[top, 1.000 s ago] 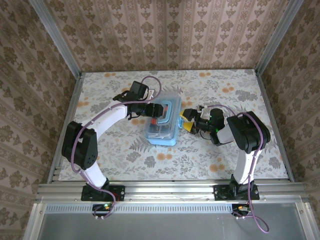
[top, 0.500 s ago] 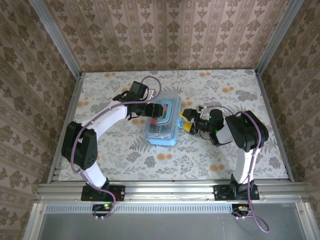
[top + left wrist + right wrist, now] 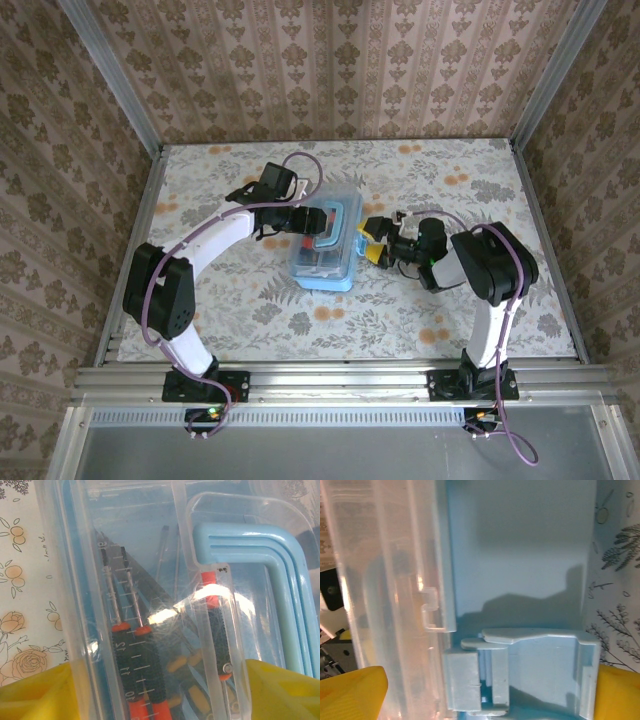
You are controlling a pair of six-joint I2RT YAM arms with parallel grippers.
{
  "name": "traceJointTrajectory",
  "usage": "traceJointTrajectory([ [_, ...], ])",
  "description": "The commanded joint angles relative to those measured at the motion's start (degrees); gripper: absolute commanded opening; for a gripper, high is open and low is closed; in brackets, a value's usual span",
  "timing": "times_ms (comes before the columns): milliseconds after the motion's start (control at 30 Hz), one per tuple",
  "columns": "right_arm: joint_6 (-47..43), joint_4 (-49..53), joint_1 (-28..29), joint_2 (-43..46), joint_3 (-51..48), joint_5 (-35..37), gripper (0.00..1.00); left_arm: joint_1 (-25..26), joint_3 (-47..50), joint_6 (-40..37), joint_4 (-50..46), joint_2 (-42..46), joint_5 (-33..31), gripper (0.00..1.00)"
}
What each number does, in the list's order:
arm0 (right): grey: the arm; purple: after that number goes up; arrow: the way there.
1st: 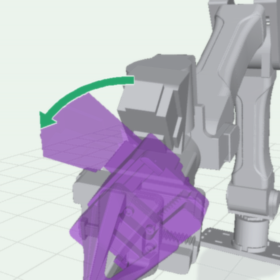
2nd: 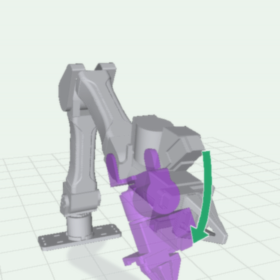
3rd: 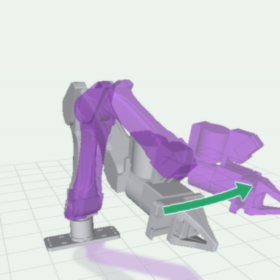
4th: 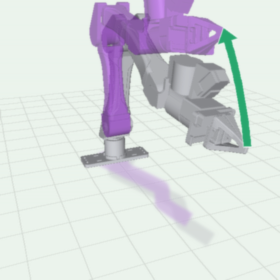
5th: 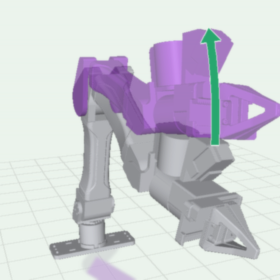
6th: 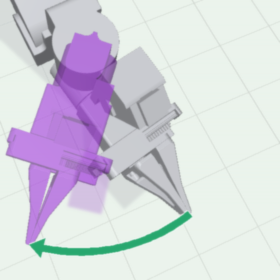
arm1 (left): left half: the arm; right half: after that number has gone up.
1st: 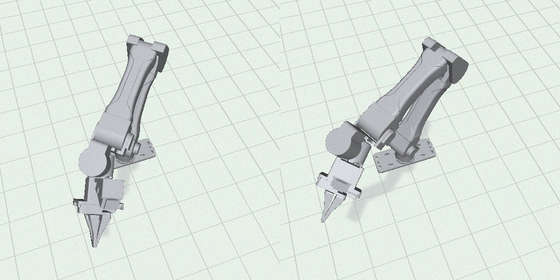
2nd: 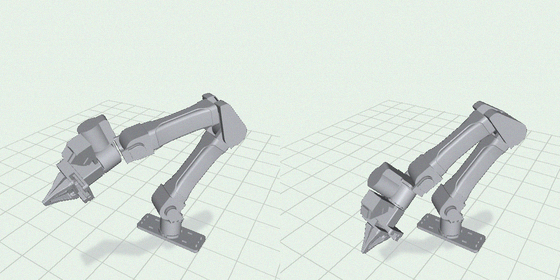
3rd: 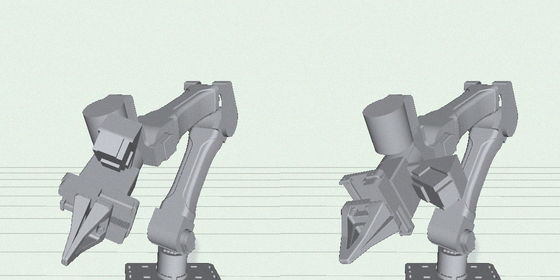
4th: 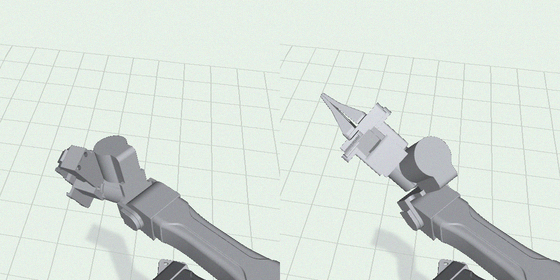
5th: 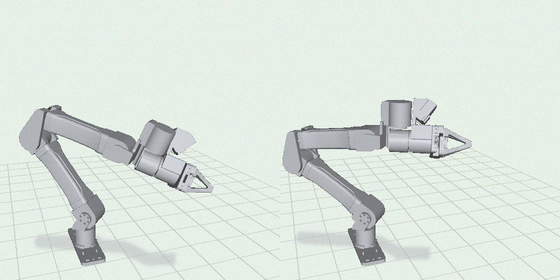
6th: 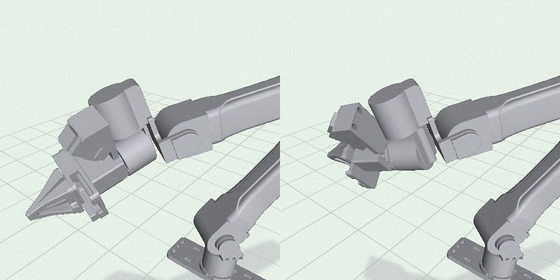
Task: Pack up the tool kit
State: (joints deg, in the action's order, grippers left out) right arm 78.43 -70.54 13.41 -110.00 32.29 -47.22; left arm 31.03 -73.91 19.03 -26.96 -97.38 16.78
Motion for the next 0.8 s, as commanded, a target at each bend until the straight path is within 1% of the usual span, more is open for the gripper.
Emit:
traceJointTrajectory([
  [0, 0.1, -2.5, 0.2, 2.9, -0.8, -1.9, 1.0, -0.6, 2.3, -1.7, -5.5, -2.9, -1.7, 0.55],
  [200, -1.4, 1.0, -0.3, 6.2, -1.8, -1.8, 1.0, -0.6, 2.2, -1.0, -5.7, -2.8, -2.4, 0.55],
  [333, -4.4, 6.5, -0.5, 10.2, -2.3, -1.7, 1.0, -0.6, 2.0, -0.8, -5.8, -2.7, -2.8, 0.54],
  [467, -9.4, 13.7, -0.3, 15.6, -2.6, -0.7, 1.0, -0.6, 1.6, -0.4, -6.2, -2.9, -3.5, 0.55],
  [600, -16.9, 28.2, 0.6, 20.9, -0.5, 1.8, 1.0, -0.6, 1.2, 0.1, -6.3, -3.3, -3.8, 0.54],
  [667, -18.9, 31.7, 0.8, 22.6, 0.1, 2.4, 0.99, -0.6, 1.0, 0.3, -6.3, -3.6, -3.7, 0.54],
  [767, -20.2, 34.9, 0.8, 22.8, 1.1, 3.1, 0.99, -0.4, 0.7, 0.6, -6.2, -3.8, -3.7, 0.54],
])
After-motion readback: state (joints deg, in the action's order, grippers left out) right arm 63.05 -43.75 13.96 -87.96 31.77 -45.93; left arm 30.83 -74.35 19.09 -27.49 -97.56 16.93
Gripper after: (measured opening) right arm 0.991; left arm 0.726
